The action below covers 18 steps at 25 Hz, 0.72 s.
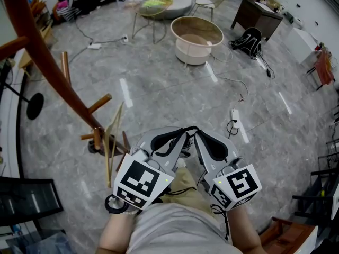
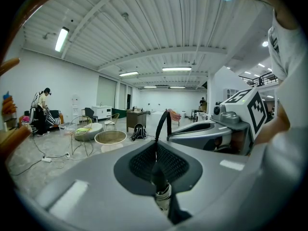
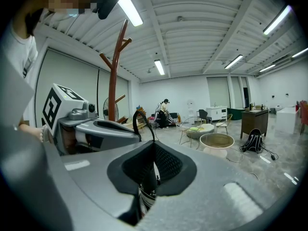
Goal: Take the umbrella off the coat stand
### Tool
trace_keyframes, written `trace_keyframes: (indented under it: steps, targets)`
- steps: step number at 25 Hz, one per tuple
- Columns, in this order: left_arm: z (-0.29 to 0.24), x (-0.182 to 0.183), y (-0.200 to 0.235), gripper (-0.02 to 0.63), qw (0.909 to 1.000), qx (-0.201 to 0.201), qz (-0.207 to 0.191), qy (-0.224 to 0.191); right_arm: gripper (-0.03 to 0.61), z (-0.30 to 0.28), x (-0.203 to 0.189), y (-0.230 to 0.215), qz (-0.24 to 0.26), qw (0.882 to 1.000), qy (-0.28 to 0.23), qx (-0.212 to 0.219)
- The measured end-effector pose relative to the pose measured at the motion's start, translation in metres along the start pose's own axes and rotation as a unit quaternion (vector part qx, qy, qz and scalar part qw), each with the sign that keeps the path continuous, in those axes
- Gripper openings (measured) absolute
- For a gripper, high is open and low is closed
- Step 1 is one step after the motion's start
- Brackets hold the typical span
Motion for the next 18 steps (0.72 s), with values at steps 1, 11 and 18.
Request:
trace_keyframes:
  steps: [1,11,18]
  targets:
    - [0.0001,0.0001,-0.0001,0.018,1.0,0.0,0.0,0.0,0.005,0.0,0.0,0.0001,0.0,1.0,0.0,0.0]
    - [-0.0021,0.0009,-0.0047,0.018,1.0,-0.005,-0.005,0.003,0.005,0.002,0.0001,-0.0009,0.002,1.0,0.002,-0.001]
    - [-0.0006,0.0006,-0.0045,0.018,1.0,-0.003,-0.004,0.005,0.005,0.003,0.0007,-0.0006,0.004,1.0,0.002,-0.001]
Point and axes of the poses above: the fingertips, and each gripper's own axes: z backward along the fingers, y to its left, x out of its top, the point moved 10 cm from there along z, backward along the fingers, and after that the axes turned 14 degrees about -y, right-handed, at the moved point
